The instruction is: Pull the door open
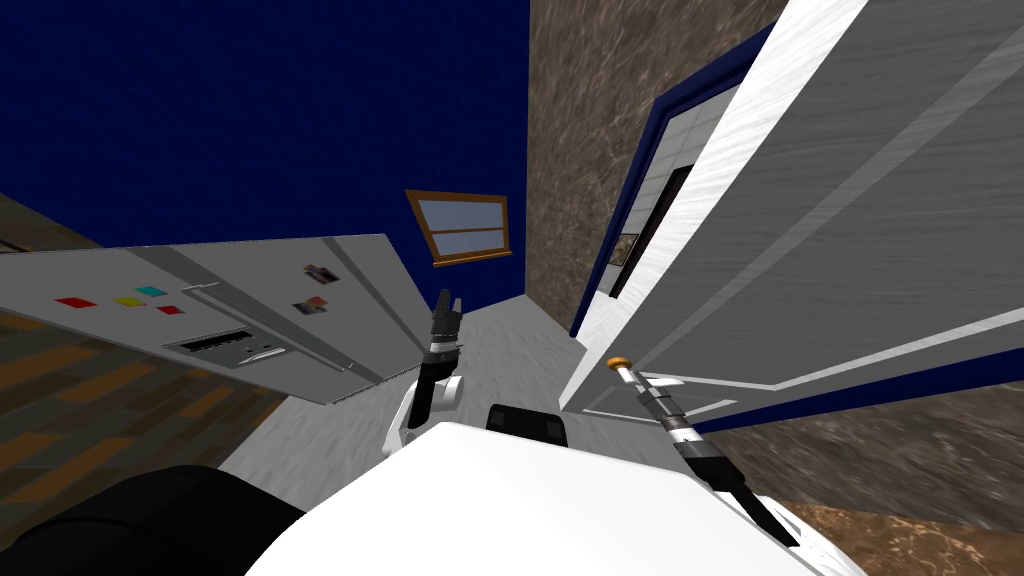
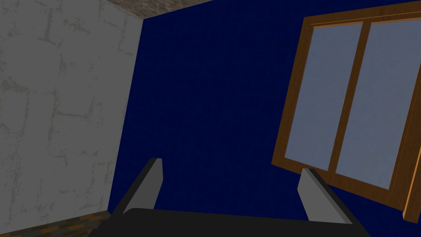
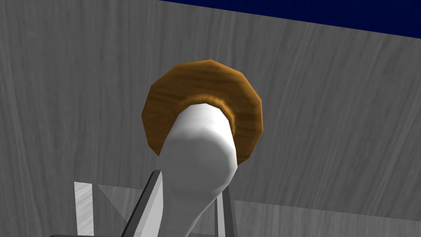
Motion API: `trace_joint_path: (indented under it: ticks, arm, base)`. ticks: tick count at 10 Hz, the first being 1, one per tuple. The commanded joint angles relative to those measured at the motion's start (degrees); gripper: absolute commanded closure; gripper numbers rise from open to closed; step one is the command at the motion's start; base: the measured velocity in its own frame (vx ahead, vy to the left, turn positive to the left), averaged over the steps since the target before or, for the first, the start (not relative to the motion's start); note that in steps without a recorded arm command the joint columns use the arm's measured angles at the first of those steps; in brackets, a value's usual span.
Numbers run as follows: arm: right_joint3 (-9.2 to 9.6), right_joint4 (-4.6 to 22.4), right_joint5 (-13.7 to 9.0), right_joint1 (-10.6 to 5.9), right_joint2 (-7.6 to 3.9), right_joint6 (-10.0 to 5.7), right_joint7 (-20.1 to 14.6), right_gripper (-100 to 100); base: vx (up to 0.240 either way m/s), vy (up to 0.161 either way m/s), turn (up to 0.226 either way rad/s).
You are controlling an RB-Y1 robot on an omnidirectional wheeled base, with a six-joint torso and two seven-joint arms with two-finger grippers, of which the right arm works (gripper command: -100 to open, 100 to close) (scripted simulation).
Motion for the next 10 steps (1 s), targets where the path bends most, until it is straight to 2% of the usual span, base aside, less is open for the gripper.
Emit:
trace_joint_path:
  ticks: [1, 2, 10]
  arm:
    - [-0.10, -0.18, -0.05, 0.15, -0.14, 0.02, 0.08, 100]
    - [0.27, 0.00, -0.33, 0.68, -0.44, -0.86, -0.06, 100]
    - [0.27, 0.00, -0.33, 0.68, -0.44, -0.86, -0.06, 100]
  base:
    - [0.001, 0.006, 0.016]
    - [0.001, 0.009, 0.024]
    - [0.000, 0.000, 0.001]
